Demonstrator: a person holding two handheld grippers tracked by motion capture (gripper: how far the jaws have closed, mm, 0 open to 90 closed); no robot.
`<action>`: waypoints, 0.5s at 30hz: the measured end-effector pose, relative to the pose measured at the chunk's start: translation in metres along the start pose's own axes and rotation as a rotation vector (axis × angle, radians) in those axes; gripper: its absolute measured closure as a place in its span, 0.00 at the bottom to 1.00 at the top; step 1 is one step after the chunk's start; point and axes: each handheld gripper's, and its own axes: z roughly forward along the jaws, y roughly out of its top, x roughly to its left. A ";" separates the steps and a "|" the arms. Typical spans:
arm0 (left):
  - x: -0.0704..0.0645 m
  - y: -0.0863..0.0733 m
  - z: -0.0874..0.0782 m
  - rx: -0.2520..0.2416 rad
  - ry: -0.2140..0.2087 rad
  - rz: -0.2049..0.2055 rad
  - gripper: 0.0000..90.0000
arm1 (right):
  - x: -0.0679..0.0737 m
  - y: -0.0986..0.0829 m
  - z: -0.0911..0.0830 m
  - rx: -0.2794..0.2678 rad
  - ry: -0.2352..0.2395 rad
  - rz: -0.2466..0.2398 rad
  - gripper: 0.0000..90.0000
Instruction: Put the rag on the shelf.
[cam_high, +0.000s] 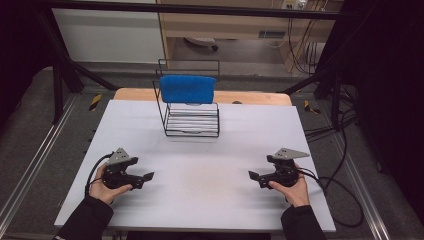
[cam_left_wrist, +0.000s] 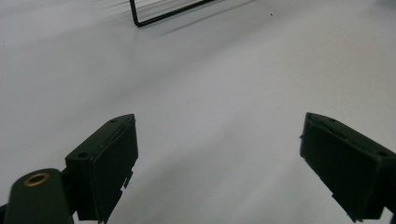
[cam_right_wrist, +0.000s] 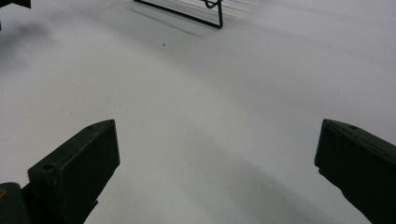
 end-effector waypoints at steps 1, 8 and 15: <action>0.001 -0.001 -0.001 0.001 0.000 0.002 0.13 | -0.002 -0.003 -0.002 0.000 0.002 -0.003 0.01; 0.003 -0.007 -0.005 -0.002 0.010 0.009 0.13 | -0.012 -0.019 -0.014 -0.020 0.011 0.047 0.01; 0.003 -0.010 -0.003 0.008 0.007 0.015 0.13 | -0.015 -0.022 -0.013 0.003 0.012 0.050 0.01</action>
